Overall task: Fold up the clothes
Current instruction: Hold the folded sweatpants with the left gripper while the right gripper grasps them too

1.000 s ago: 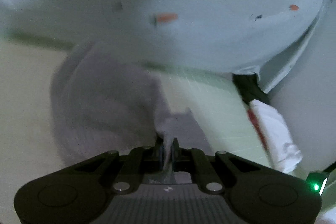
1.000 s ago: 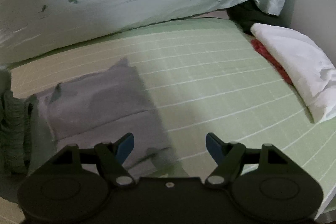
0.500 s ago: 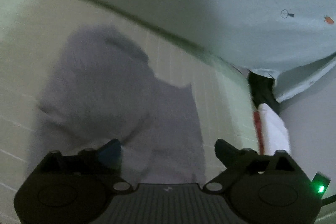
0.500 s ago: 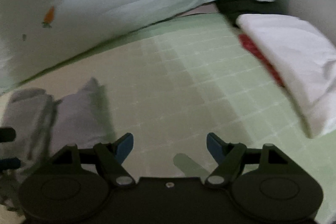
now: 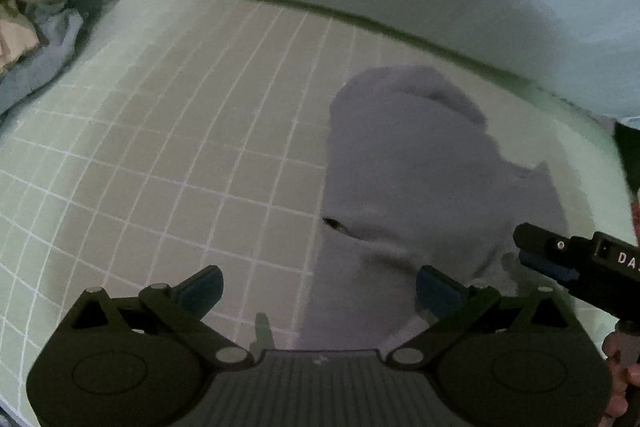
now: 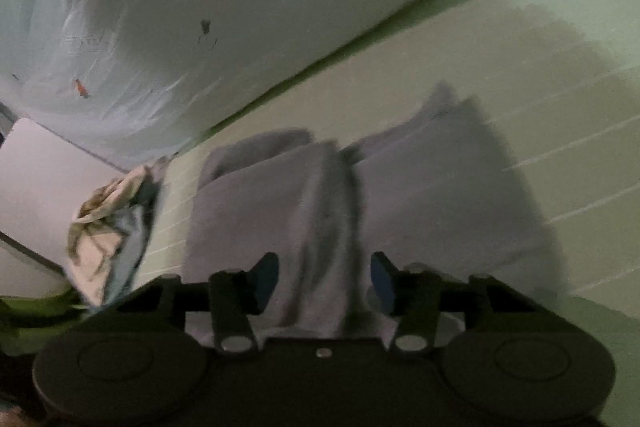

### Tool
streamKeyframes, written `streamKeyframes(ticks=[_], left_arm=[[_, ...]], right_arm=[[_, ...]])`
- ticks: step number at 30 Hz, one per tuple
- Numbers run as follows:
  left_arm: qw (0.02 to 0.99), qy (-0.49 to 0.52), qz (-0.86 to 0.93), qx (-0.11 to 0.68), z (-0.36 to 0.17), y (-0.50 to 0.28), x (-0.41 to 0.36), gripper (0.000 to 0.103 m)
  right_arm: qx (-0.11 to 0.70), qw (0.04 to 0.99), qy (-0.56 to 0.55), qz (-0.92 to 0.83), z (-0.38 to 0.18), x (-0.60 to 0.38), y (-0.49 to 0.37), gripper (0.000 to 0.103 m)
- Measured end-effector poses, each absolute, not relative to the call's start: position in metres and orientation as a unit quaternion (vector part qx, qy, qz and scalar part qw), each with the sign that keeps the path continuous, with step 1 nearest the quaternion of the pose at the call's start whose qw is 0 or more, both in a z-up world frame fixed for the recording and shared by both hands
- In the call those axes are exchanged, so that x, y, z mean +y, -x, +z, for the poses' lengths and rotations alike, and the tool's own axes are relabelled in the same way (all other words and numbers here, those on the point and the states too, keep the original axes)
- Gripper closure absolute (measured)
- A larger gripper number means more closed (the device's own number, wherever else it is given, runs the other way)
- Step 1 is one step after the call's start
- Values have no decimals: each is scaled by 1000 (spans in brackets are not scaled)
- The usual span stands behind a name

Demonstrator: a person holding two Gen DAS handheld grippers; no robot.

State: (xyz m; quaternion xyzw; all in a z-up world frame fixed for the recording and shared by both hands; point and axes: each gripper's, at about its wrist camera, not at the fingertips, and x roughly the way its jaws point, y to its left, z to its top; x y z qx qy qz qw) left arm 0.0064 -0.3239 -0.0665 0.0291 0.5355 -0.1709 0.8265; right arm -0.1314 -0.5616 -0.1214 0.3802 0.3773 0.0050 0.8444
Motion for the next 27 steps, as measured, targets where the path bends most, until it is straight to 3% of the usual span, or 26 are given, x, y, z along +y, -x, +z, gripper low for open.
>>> streamKeyframes(ticks=[5,10,13,14,15,16,27], left_arm=[[810,-41,-192,553,-79,-31,-322,1],[797,-27,-202,568,-92,-42,-322,1],[796,-13,-200,571,-97,-40,-321,1],[796,-8,-199,572,-100,-39,-320,1],[794,0,-200,574,-101,-40,-319,1],[792,7,-201,576,-102,-40,-318,1],[801,-6,-294,522,-69,-22,-359,1]], right_arm=[[397,835,-382,-4,-134,-547,108,56],[406,834,-374,0,-138,-546,94,48],[411,837,-361,3,-134,-543,89,58],[411,842,-349,7,-132,-541,89,70],[412,848,-333,8,-130,-539,89,90],[411,854,-318,9,-127,-538,90,95],[324,907,-268,-17,-53,-569,121,97]])
